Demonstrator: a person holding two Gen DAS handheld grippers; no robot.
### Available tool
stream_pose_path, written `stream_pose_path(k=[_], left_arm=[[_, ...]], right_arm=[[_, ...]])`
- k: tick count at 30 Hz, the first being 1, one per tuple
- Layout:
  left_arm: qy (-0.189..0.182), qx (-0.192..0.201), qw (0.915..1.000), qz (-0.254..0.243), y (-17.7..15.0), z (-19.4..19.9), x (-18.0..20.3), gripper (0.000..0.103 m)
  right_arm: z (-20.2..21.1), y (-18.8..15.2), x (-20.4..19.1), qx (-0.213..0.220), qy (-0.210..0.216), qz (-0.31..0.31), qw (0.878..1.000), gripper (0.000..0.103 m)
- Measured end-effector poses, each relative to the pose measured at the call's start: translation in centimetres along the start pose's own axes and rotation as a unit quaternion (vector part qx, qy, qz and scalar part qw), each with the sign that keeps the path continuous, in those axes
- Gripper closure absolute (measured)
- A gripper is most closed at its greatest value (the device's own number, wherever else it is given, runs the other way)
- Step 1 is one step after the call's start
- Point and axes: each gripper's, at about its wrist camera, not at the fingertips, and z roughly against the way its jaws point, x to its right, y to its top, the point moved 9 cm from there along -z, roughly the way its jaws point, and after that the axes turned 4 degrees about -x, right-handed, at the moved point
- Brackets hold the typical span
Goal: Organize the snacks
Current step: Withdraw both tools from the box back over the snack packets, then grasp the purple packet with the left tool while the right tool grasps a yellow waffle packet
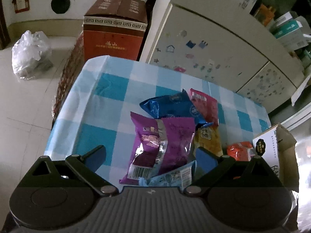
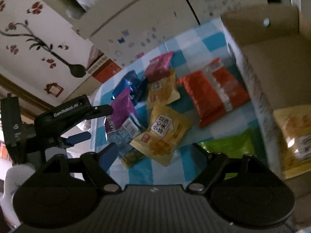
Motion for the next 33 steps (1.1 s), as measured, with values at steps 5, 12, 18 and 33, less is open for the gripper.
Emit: stream_pose_path(k=[5,12,18,33], left_arm=[[-0.001,-0.012,0.9998,-0.015,0.0,-1.4,0.8,0.003],[0.008,-0.006,0.9993,-0.036,0.3,-2.8,1.7,0.003],[0.018,-0.018,0.9990,-0.036,0.3,-4.3,1.5,0.003],[0.037,-0.026,0.9985,-0.030,-0.3,-5.5,0.7,0.014]], right_arm=[[-2.3,0.0,0.4,-0.015,-0.010,-0.032,0.999,0.021],[-4.5,1.0,1.3,-0.013,-0.016,-0.068,0.997,0.021],[-6.0,1.6,1.0,-0.007,-0.031,-0.054,0.998,0.019],[-6.3,1.1,0.0,0.008,-0.075,0.024,0.997,0.052]])
